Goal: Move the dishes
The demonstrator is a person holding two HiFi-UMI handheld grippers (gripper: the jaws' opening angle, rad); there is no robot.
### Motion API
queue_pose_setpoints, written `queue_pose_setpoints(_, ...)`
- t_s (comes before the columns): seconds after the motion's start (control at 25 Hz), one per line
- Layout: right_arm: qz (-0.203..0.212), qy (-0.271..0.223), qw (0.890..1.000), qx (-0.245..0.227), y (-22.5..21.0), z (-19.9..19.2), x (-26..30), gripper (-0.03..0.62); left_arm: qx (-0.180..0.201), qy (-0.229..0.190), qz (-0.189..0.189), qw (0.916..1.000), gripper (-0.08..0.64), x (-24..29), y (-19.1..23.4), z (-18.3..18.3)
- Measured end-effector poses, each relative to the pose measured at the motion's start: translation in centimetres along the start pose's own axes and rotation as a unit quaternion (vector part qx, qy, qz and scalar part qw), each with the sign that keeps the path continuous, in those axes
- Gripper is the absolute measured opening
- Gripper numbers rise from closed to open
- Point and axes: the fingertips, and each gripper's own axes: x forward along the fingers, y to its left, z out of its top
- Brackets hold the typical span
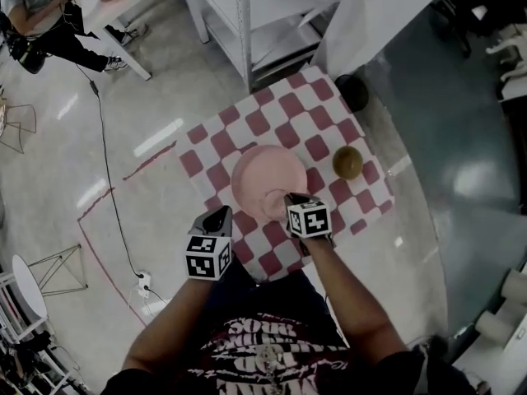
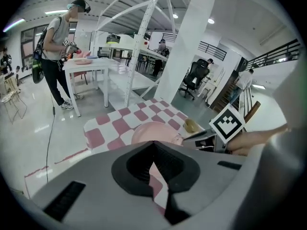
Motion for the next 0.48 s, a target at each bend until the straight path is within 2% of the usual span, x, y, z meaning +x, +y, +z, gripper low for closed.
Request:
queue_pose_setpoints(0.2,-0.013,0.012,0.999,0.031,0.7,-1.4,3.1,0.077,0.003,0.005,-0.030,0.9995,0.029,1.5,0.9,0.1)
queue_pose_setpoints(0.28,-0.004,-0.010,0.999,0.037,0.7,-0.9,2.3,0.094,0.009,0.007,-0.040,0.9991,0.029,2.0,0.7,0.1)
queue_pose_setpoints(0.36,0.000,-0.047,0.998,0.040,0.4,0.4,0.3,0.141,0.011,0.009,-0.046,0.9988,0.029,2.3,0.3,0.1)
queue_pose_setpoints(0.48,-0.024,-0.094,0.994,0.056,-2.9,2.2,-3.5,0.144,0.016,0.010,-0.048,0.9987,0.029,2.7,-0.2,0.3)
